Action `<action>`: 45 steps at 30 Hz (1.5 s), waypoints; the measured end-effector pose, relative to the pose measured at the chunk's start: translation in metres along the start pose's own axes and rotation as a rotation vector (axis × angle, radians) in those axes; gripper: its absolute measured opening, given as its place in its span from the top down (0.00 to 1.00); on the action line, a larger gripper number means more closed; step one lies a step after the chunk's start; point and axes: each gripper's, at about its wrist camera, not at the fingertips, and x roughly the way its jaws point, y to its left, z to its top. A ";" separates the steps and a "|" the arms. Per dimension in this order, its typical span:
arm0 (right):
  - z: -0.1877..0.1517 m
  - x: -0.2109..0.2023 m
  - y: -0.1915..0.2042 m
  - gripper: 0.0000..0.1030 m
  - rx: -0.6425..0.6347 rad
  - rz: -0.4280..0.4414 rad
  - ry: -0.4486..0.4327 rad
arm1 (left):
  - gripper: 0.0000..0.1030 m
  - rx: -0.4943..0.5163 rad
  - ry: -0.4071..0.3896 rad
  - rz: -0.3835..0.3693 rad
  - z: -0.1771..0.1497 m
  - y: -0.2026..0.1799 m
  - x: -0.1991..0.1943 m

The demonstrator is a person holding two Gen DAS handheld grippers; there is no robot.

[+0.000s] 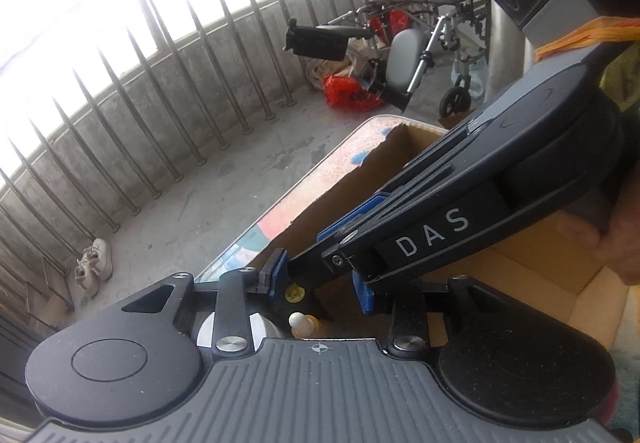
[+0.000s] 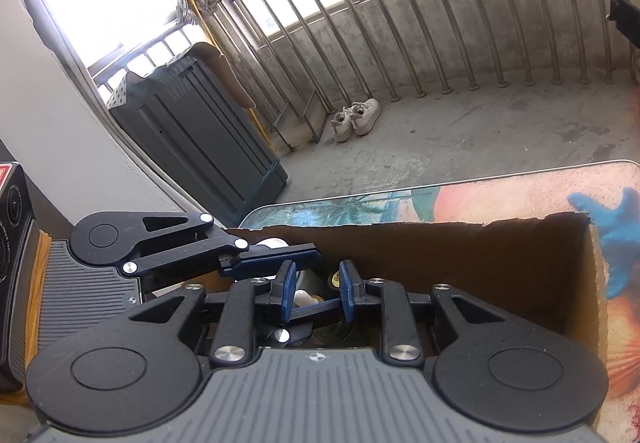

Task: Organize rigid objects
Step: 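Open the right gripper to release the cylinder and withdraw, then close the right gripper on the white charger plug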

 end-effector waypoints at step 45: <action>-0.157 -0.065 0.041 0.45 -0.085 -0.041 0.160 | 0.71 -0.460 -0.084 -0.130 -0.158 -0.119 -0.050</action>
